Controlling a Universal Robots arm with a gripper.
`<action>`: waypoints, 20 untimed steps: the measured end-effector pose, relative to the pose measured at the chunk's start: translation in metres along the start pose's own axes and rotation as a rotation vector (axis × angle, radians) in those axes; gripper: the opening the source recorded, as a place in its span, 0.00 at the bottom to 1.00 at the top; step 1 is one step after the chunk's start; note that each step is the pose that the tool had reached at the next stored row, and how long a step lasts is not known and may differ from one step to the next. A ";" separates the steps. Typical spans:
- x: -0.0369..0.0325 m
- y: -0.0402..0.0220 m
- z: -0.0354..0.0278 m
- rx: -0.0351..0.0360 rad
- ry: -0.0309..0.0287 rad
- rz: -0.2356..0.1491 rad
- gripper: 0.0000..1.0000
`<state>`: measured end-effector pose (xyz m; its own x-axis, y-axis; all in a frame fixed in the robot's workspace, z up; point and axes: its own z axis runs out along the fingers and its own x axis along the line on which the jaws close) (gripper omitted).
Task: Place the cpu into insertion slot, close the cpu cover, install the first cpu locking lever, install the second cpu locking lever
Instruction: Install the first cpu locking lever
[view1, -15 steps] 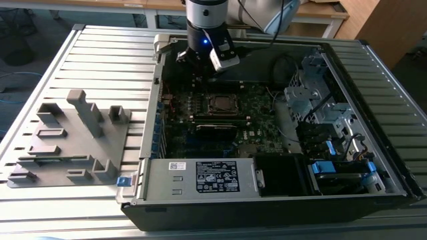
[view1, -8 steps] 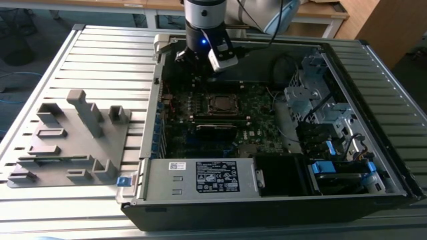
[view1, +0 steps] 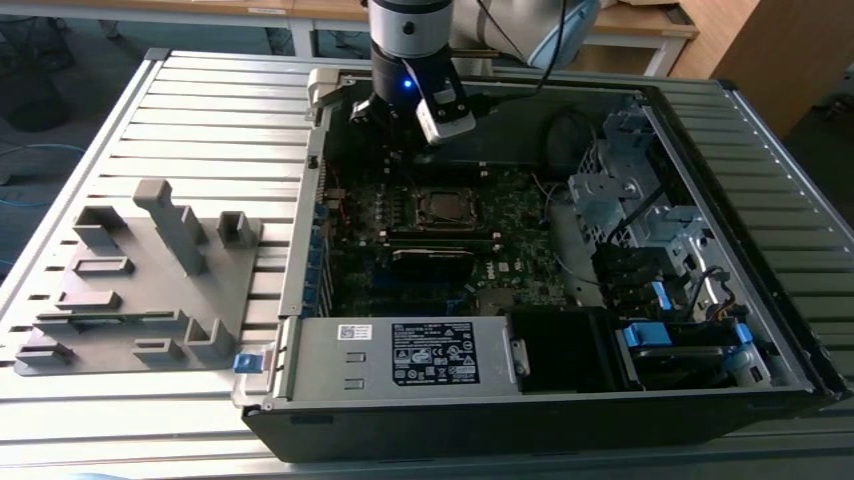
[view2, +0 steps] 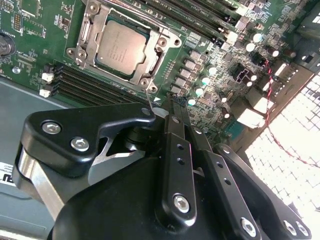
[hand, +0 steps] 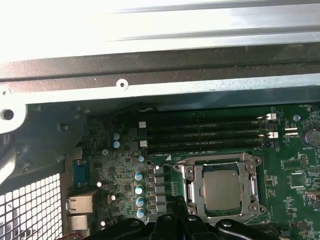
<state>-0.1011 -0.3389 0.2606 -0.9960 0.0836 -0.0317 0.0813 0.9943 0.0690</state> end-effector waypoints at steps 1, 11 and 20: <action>0.0006 -0.0001 0.0001 -0.0001 -0.0001 0.000 0.11; 0.0079 -0.0007 0.0005 0.0001 -0.0001 0.000 0.11; 0.0163 -0.0015 0.0006 -0.0225 0.0016 0.001 0.11</action>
<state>-0.1175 -0.3389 0.2593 -0.9960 0.0841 -0.0300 0.0810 0.9925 0.0914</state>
